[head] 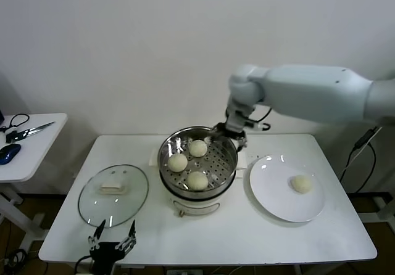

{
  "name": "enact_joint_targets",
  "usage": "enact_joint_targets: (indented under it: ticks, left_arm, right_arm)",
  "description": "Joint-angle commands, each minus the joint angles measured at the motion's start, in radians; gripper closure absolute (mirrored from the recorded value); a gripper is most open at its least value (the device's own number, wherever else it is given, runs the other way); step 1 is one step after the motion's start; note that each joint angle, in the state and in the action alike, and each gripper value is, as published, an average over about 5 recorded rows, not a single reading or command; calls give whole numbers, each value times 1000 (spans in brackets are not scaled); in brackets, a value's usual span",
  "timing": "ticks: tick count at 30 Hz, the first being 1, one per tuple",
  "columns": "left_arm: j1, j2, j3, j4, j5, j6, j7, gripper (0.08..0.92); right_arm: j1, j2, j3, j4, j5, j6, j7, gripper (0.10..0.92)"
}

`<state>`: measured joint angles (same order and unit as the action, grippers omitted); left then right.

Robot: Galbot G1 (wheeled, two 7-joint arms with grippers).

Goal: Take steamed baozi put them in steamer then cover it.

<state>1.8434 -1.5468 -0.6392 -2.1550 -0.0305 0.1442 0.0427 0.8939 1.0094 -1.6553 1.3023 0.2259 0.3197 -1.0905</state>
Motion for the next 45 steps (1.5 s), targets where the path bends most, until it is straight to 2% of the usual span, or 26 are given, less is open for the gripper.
enact_joint_targets:
  ticks: [1,8,19,45]
  left_arm:
    - [1,1,0,2,1,-1,-1,177]
    - [-12,3,3,-2,-12,16,5,177]
    - [-2,3,-1,2,-14,12,5,177]
    - [8,-5,-10,10,-3,8,3,177]
  right_arm:
    - [0,-355,-105,-69,105,-221,-88,203]
    - [-279,-450,122,-117,-74,-283,-67,203]
    - [-630,-391,472,-280,-215,-328,-23,203]
    - [-810,-257,660,-433,-263,-355,32,203]
